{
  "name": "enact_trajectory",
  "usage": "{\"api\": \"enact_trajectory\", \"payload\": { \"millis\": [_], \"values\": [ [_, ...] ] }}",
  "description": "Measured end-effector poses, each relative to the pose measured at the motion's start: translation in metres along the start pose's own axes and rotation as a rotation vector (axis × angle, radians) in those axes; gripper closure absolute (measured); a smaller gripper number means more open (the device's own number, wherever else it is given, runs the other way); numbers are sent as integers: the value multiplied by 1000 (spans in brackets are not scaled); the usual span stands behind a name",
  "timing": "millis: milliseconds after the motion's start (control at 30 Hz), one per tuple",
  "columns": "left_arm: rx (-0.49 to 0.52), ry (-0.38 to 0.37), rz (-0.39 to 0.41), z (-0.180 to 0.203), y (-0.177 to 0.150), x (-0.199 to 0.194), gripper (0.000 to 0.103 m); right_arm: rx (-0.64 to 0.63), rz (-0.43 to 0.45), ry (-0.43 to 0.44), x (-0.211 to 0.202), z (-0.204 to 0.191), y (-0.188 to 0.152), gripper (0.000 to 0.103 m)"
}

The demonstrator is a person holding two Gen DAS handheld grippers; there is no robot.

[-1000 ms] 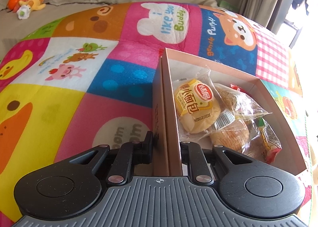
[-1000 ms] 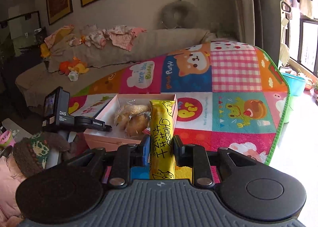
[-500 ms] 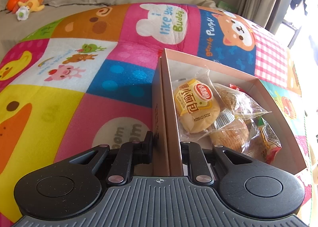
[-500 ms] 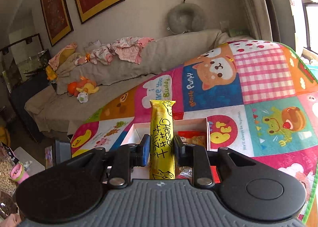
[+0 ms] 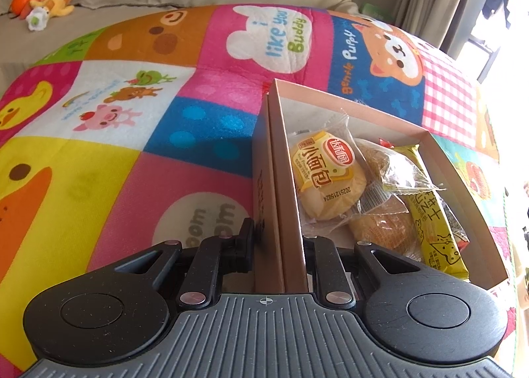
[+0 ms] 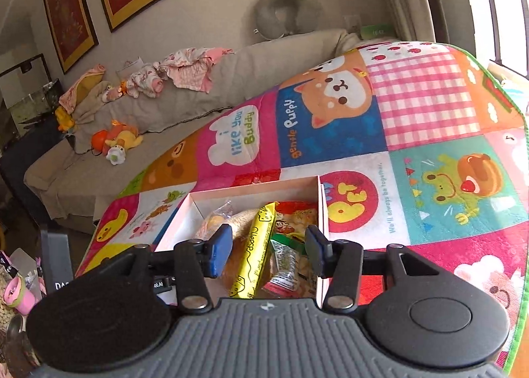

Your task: Organize objects

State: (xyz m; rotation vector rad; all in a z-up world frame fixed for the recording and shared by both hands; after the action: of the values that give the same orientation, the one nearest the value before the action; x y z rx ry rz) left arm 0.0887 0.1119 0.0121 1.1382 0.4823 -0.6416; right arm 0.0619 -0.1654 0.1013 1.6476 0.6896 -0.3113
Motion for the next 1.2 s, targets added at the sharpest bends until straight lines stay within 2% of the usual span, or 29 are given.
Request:
{"api": "enact_trajectory", "payload": {
  "millis": [133,233,300,367,467,567,600,667,700,733,767,800,867,900,1000,1033,1100,1133,1200],
  "values": [
    [-2,0,-2,0,-1,0,84,-51,-6,-22,-4,5,-12,36],
    [0,9,-5,1,0,0,84,-140,-33,-6,-4,1,-30,32],
    [8,15,-14,5,2,3,85,-231,-66,-1,-1,-5,-46,32],
    [37,32,-23,14,11,13,87,-286,-81,-45,7,-7,-59,35],
    [74,9,-48,37,39,46,84,-231,-65,-68,16,4,-56,36],
    [179,15,-51,63,68,89,87,-202,-27,-171,32,14,-37,38],
    [213,47,-44,68,76,100,83,-206,-13,-204,39,17,-30,38],
    [252,122,-44,68,88,115,66,-199,0,-259,58,26,-16,38],
    [254,131,-41,64,92,118,54,-192,0,-272,66,30,-11,37],
    [252,118,-38,60,94,120,50,-188,-4,-277,74,34,-8,36],
    [257,91,-37,55,95,120,50,-187,-6,-278,79,37,-7,34],
    [270,76,-37,54,95,120,50,-187,7,-276,84,40,-6,26],
    [294,93,-43,57,94,116,50,-204,24,-280,87,41,-6,21],
    [308,103,-25,60,93,110,54,-215,36,-285,87,40,-6,19],
    [353,112,96,70,82,69,55,-221,55,-323,81,39,-10,17],
    [372,124,154,75,74,51,51,-215,57,-317,75,40,-11,12],
    [420,156,280,86,55,12,53,-186,46,-273,56,46,-19,0],
    [424,159,338,89,44,-9,55,-176,42,-259,48,47,-24,0],
    [386,95,369,91,20,-43,55,-187,6,-245,29,46,-38,0]
  ]
}}
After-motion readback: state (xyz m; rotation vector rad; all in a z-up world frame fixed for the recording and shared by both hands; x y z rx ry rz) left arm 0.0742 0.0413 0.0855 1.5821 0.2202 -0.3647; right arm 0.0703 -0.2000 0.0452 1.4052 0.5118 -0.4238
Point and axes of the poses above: each gripper's, at about its wrist camera, not at the fingertips, and x roughly the way its jaws point, z to its right, y to its top, the point moved 1 cm from there along x, roughly the way its jaws point, and after that the axes turned 7 degrees about -y, right-handed, at the moved point
